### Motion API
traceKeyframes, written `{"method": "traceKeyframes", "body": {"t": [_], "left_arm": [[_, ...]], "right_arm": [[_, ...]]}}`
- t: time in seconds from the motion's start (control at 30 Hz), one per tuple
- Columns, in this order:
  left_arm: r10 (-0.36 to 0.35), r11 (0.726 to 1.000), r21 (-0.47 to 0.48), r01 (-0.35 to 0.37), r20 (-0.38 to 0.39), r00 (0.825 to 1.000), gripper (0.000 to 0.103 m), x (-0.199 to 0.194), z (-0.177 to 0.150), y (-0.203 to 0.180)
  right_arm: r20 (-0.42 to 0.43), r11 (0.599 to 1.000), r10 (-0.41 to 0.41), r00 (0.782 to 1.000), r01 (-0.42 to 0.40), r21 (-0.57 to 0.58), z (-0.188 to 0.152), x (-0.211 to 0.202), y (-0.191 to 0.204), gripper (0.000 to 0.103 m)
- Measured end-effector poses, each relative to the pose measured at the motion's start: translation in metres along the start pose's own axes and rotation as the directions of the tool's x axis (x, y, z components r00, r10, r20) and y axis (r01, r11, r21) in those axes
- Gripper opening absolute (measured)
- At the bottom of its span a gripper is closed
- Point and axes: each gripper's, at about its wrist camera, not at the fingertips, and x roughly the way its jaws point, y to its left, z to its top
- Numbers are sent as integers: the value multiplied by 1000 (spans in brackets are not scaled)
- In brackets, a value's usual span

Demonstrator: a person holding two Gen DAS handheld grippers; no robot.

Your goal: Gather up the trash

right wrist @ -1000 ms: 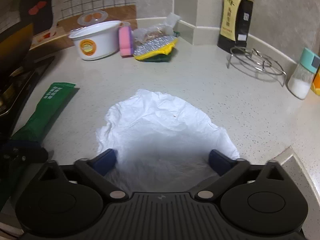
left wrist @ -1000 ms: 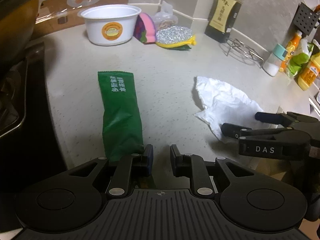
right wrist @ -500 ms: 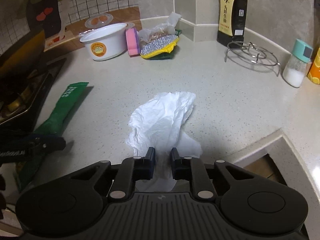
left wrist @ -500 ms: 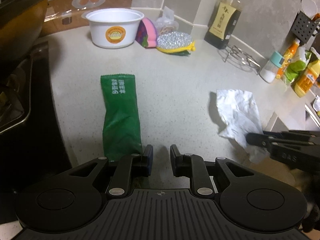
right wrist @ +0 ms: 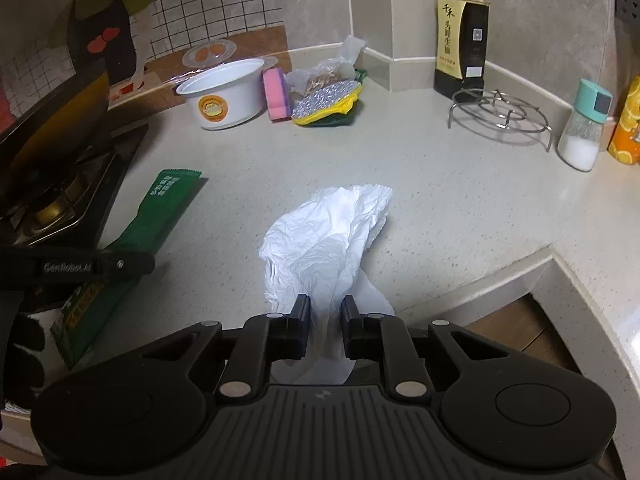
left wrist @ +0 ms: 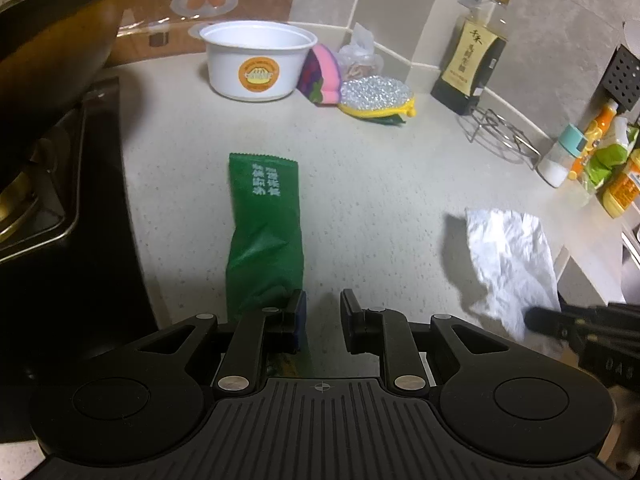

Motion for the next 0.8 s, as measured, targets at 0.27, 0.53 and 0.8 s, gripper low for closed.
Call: {"method": "traceKeyframes", "body": {"t": [0.27,0.53,0.8], "left_arm": [[-38,999,-28,39,47,998,21,-17,4,5],[46,996,-79,-39,83,995,21,-26,13,29],[85,996,-22,-84,26,996,27,-7,2,24]], "right_arm": [[13,1000,-8,1000,8,-13,-5,-5,1,19],[28,999,-40,999,40,6,-5,-10,-2,49],[17,999,-52,998,52,6,-11,-11,-2,50]]}}
